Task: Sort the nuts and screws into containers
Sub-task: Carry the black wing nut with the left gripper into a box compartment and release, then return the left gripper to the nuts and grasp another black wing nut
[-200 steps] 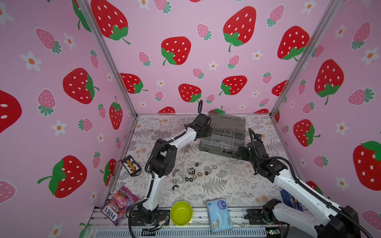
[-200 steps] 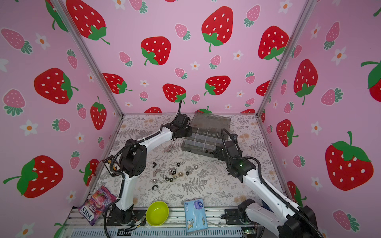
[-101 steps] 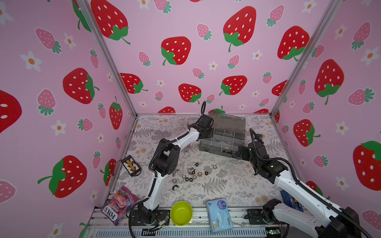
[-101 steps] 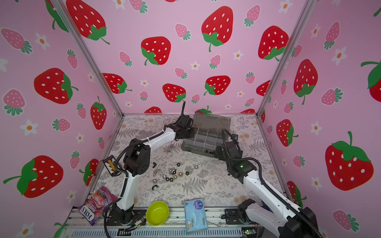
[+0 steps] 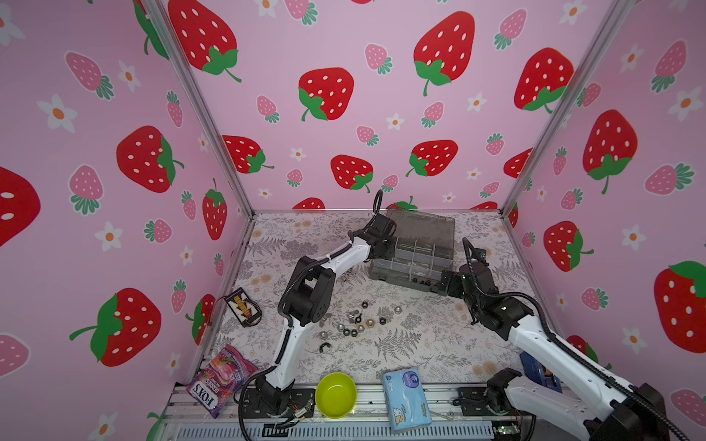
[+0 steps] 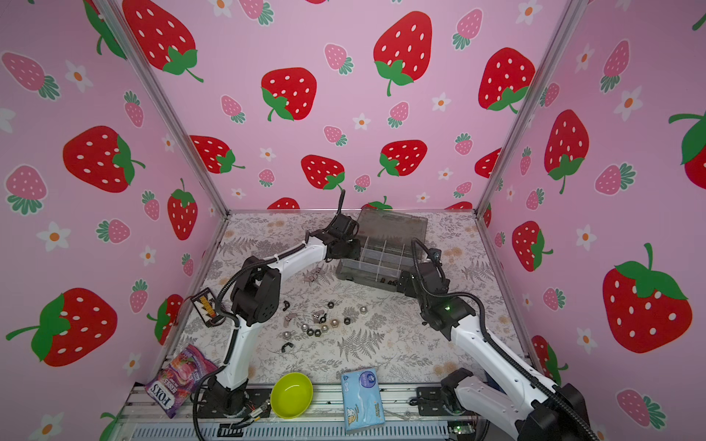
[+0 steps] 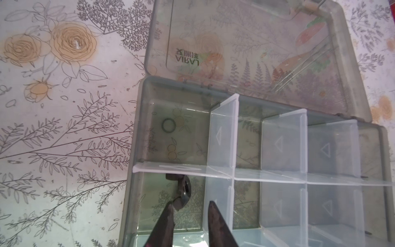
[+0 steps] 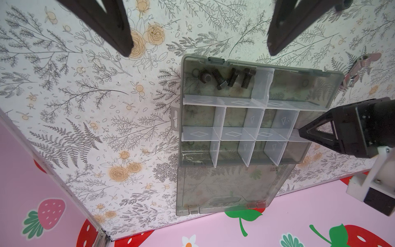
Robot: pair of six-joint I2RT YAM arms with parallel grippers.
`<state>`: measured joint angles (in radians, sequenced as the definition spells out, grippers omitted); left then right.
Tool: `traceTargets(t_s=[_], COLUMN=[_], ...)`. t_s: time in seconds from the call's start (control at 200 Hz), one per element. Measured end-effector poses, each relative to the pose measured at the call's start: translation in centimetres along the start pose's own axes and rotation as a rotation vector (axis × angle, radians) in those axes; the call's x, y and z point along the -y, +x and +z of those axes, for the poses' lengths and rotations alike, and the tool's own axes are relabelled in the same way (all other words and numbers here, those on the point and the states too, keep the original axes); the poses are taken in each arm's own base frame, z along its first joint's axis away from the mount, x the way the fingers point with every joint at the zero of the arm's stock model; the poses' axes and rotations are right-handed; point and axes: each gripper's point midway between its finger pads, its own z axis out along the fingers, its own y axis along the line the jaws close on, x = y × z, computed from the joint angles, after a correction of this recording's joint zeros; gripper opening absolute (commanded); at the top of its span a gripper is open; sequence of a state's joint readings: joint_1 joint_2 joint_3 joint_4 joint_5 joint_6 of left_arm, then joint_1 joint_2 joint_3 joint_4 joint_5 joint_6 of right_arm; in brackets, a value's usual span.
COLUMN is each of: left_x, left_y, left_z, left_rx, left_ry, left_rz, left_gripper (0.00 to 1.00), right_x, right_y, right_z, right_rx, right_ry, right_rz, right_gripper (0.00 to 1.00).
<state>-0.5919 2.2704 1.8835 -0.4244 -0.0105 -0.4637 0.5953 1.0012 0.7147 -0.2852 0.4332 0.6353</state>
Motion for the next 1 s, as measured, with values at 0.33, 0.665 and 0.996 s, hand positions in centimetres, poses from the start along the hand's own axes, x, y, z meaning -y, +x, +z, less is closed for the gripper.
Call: traceTargets(t_s=[0.33, 0.665, 0.996], left_x=[0.7, -6.4, -17.2], left_y=[-2.1, 5.7, 14.5], left_z=[-7.5, -13.8, -17.2], left_rx=[0.102, 0.062, -0.029], left_ry=[0.022, -0.148, -0.352], left_rz=[0.001, -0.044, -0.192], left_gripper=[0.35, 0.43, 0.45], right_x=[0.0, 0.2, 0.4], right_y=[0.0, 0.4, 0.5], right_z=[0.0, 0.2, 0.2], right_rx=[-0.001, -0.014, -0.016], right_ry=[0.001, 0.014, 0.024], right_rz=[0.000, -0.001, 0.011], right_gripper=[1.00, 1.00, 1.00])
